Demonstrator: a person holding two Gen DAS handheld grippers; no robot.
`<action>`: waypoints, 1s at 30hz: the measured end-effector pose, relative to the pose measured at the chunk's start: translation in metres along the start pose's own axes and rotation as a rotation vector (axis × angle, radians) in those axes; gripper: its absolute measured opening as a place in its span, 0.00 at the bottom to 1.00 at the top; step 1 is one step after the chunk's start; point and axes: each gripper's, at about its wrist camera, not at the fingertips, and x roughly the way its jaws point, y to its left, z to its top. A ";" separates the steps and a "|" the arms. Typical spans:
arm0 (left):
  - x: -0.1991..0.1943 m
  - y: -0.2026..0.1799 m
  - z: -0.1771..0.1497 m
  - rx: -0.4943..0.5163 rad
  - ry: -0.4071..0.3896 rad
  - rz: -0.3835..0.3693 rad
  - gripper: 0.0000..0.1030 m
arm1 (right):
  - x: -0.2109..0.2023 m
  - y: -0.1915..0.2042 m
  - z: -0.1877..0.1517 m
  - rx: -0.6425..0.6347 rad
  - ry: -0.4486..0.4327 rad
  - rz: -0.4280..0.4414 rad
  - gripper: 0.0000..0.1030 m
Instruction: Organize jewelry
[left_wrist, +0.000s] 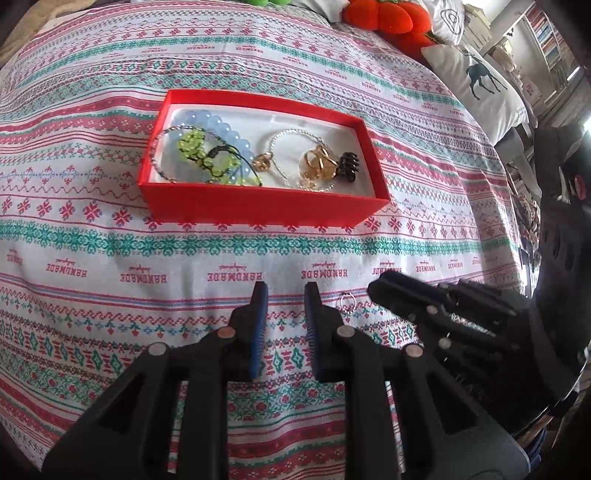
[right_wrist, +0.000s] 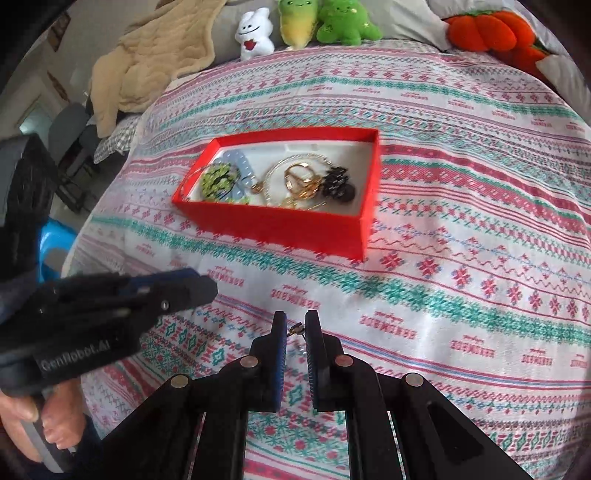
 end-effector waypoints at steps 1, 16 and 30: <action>0.004 -0.006 -0.001 0.018 0.008 0.001 0.20 | -0.003 -0.005 0.001 0.021 -0.010 -0.002 0.10; 0.048 -0.057 -0.009 0.143 0.098 0.050 0.23 | -0.023 -0.046 0.008 0.126 -0.052 -0.033 0.10; 0.060 -0.074 -0.013 0.197 0.069 0.153 0.24 | -0.031 -0.052 0.004 0.139 -0.069 -0.037 0.10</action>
